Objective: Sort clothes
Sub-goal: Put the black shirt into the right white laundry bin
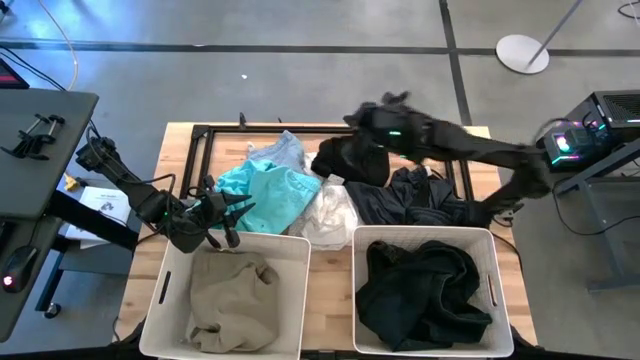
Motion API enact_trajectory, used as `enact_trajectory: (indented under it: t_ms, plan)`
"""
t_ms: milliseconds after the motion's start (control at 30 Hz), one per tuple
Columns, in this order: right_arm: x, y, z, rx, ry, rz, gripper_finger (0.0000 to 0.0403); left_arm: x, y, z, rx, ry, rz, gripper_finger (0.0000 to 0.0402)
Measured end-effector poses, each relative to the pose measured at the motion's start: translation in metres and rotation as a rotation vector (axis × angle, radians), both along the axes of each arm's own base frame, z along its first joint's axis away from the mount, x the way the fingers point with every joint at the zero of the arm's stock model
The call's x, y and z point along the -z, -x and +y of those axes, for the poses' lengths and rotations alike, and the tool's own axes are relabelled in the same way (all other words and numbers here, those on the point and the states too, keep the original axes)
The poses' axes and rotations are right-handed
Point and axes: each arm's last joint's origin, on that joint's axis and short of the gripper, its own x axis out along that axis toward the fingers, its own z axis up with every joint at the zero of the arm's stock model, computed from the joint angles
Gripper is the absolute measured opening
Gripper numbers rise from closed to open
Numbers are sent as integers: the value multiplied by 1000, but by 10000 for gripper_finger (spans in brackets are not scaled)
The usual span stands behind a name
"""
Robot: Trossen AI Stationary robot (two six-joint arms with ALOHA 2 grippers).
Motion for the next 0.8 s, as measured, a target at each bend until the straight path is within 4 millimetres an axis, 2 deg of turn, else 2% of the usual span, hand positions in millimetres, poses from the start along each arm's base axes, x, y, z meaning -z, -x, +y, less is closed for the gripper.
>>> enact_trajectory:
  t_ms: [67, 133, 233, 300, 400, 533, 667, 800]
  plan:
    - [-20, 16, 12, -40, -3, -99, 3, 0, 0, 0, 0, 3, -4, 90]
    - [-30, 28, 20, -83, -30, -150, 1, -1, 0, 0, 0, 5, -7, 90]
    - [-29, 33, 20, -101, -85, -142, 1, -1, -1, -1, 0, 9, -13, 90]
    - [-20, 27, 16, -86, -127, -108, 2, -1, -1, 0, 0, 8, -12, 90]
    - [4, 8, 5, -70, -205, -17, 3, -1, -1, 0, 0, 8, -12, 90]
    - [53, -28, -19, -62, -333, 138, 20, -1, -1, 0, 6, -8, -3, 90]
    - [106, -59, -49, -48, -434, 270, 77, -1, -1, 0, 8, -15, 1, 90]
    - [155, -74, -80, 33, -523, 364, 156, -1, -1, -1, 10, -20, 5, 90]
